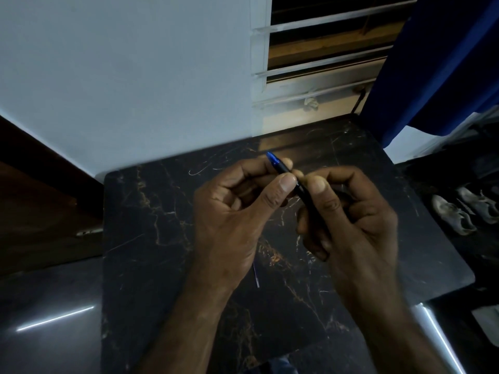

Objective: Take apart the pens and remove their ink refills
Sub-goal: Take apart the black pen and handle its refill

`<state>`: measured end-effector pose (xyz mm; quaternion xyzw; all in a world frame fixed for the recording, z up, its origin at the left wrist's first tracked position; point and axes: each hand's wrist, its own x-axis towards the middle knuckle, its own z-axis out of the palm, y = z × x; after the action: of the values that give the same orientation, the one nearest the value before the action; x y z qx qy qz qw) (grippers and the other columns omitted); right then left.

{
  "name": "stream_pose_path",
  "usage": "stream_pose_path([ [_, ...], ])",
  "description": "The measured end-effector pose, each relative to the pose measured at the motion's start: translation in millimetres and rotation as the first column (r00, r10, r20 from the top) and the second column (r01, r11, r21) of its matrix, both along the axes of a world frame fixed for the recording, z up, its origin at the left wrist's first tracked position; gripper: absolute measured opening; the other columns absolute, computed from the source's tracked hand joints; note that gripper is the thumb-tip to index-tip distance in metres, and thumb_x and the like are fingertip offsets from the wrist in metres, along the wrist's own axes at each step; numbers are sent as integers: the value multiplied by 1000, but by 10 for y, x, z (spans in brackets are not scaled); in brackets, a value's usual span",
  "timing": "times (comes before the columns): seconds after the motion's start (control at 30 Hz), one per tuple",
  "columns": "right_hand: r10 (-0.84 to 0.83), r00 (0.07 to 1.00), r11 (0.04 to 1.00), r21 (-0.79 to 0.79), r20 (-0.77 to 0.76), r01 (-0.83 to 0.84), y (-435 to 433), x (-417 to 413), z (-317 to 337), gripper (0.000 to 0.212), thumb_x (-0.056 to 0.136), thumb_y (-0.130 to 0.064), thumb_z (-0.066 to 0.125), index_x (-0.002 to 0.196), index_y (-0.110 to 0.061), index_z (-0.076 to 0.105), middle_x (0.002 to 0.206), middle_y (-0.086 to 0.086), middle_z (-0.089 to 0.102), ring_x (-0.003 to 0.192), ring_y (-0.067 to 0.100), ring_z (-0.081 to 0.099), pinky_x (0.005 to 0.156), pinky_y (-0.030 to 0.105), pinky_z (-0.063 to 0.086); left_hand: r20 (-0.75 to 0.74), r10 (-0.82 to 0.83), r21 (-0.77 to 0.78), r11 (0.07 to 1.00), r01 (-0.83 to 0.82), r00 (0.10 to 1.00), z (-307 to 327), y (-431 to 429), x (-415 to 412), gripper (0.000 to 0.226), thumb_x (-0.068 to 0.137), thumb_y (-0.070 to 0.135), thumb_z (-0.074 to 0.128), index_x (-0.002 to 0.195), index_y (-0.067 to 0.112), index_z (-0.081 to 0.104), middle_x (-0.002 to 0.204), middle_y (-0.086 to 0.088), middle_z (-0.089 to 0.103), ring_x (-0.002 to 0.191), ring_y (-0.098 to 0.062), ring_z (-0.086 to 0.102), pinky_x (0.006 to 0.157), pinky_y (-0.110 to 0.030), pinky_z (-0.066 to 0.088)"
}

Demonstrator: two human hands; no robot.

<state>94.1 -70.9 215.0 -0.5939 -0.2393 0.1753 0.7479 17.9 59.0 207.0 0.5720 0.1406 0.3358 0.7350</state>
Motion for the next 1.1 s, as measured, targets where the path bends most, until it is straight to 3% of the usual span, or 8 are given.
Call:
stream_pose_path([
  [0.2, 23, 990, 992, 125, -138, -6, -44, 20, -35, 28, 79, -13, 79, 101, -4, 65, 84, 13, 65, 52, 17, 52, 43, 25, 46, 52, 81, -91, 993, -76, 995, 8, 35, 54, 21, 92, 8, 80, 113, 6, 77, 103, -7, 85, 94, -16, 82, 74, -23, 64],
  [0.43, -77, 994, 997, -15, -72, 76, -26, 57, -31, 31, 97, -38, 70, 83, -11, 76, 51, 1, 53, 38, 13, 42, 37, 27, 32, 102, 26, -127, 992, -13, 994, 55, 54, 84, 20, 93, 10, 74, 113, 9, 77, 104, -6, 84, 92, -17, 81, 74, -25, 64],
  [0.53, -8, 991, 1000, -8, -130, 7, -7, 83, -31, 30, 98, -45, 70, 95, -17, 80, 53, 4, 50, 42, 16, 42, 41, 31, 33, 101, 69, -110, 992, -58, 992, 40, 69, 75, 18, 93, 10, 75, 110, 12, 79, 104, -6, 84, 91, -18, 81, 72, -25, 64],
  [0.6, 42, 981, 997, 73, -188, -29, 11, 89, -15, 25, 93, -31, 83, 110, -14, 75, 63, 4, 58, 50, 14, 51, 43, 29, 43, 102, 97, -113, 990, -85, 990, 23, 79, 75, 17, 93, 10, 75, 109, 12, 79, 104, -7, 84, 89, -18, 81, 71, -26, 64],
  [0.7, 36, 980, 994, 108, -197, -15, 22, 101, -25, 19, 85, -19, 80, 97, -12, 69, 68, 2, 66, 56, 14, 61, 48, 26, 48, 104, 105, -123, 988, -92, 989, 0, 98, 75, 18, 93, 9, 74, 111, 10, 78, 104, -8, 84, 87, -16, 81, 71, -25, 64],
  [0.9, 2, 966, 1000, -5, -258, -4, 48, 79, -69, 49, 98, -56, 66, 84, -10, 76, 59, 5, 65, 46, 14, 59, 44, 21, 44, 113, 103, -131, 988, -88, 988, -32, 124, 58, 17, 93, 10, 75, 109, 10, 79, 105, -10, 83, 92, -19, 81, 71, -25, 64],
  [1.0, 76, 967, 996, 54, -242, -65, 54, 78, -61, 31, 86, -34, 86, 106, -14, 74, 75, 9, 72, 60, 16, 66, 49, 27, 48, 109, 114, -125, 987, -100, 988, -40, 141, 44, 17, 94, 10, 74, 110, 11, 78, 107, -8, 83, 96, -18, 81, 71, -25, 64],
  [1.1, 50, 979, 997, 72, -197, -36, 49, 99, -75, 15, 86, -23, 81, 92, -12, 72, 71, 6, 69, 61, 14, 66, 52, 28, 48, 97, 109, -106, 990, -99, 989, -42, 160, 29, 15, 94, 10, 73, 109, 13, 78, 105, -6, 83, 98, -17, 80, 70, -24, 64],
])
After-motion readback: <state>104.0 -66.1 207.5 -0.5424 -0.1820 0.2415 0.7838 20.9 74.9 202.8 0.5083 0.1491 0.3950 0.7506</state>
